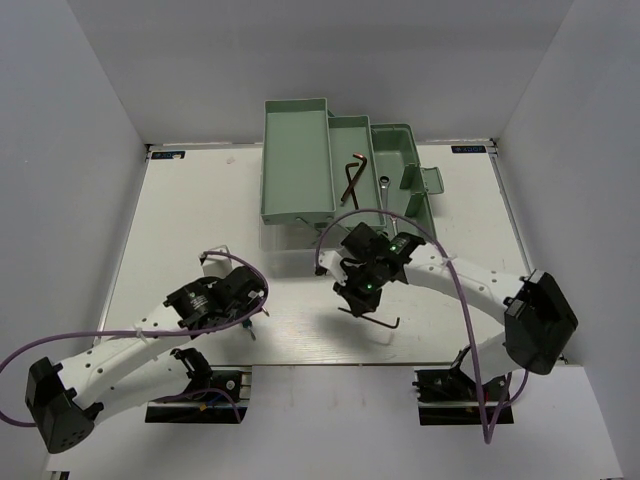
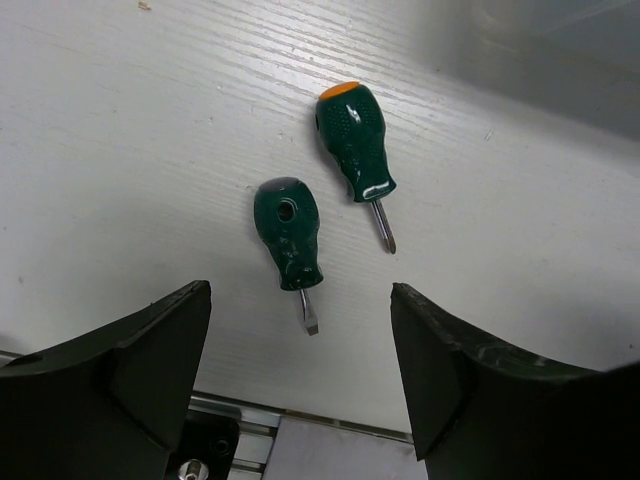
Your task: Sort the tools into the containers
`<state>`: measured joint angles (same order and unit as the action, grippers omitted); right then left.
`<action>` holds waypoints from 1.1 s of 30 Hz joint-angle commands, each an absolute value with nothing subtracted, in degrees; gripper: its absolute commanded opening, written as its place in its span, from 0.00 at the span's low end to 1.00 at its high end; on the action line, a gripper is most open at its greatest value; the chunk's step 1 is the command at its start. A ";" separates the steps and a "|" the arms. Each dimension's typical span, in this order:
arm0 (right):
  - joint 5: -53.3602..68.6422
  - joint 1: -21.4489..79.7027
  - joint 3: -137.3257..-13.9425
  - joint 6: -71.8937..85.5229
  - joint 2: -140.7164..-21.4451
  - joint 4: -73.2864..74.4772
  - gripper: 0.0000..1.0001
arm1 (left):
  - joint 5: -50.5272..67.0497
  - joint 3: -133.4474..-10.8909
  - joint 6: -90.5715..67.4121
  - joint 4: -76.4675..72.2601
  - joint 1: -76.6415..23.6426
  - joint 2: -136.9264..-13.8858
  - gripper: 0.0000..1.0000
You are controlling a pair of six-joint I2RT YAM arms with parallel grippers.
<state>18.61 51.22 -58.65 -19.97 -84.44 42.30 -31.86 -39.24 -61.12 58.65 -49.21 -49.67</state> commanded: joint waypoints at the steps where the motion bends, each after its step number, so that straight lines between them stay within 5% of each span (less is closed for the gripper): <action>1: 20.57 50.10 -65.71 -22.06 -81.22 47.79 0.00 | -31.99 -39.11 -64.86 57.57 -49.22 -49.22 0.83; 10: 12.58 44.48 -87.86 -20.49 -78.31 49.59 0.00 | -31.99 -39.11 -66.71 57.57 -49.22 -57.03 0.81; 18: -5.27 36.40 -104.75 -12.50 -90.58 41.41 0.00 | -30.23 -37.00 -69.52 56.34 -49.22 -57.22 0.77; 26: 3.76 27.26 -124.08 6.93 -113.19 40.77 0.00 | -30.23 -37.00 -70.66 56.87 -49.22 -56.69 0.73; 30: 10.00 25.84 -123.04 8.61 -116.62 39.63 0.00 | -30.76 -36.30 -71.19 56.26 -49.22 -58.44 0.72; 31: 10.89 25.75 -122.96 8.79 -117.76 40.25 0.06 | -30.76 -35.69 -71.19 55.47 -49.22 -58.97 0.72; 32: 12.38 25.75 -122.78 8.62 -118.47 40.34 0.32 | -30.76 -35.07 -71.19 54.94 -49.22 -59.50 0.71; 33: 13.00 25.40 -122.78 8.09 -118.74 40.69 0.42 | -30.76 -35.07 -71.19 54.93 -49.22 -60.11 0.71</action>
<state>7.03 25.28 -120.86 5.85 -120.68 40.93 -29.50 -36.14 -66.08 56.03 -49.21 -58.94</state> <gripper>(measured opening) 0.352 0.710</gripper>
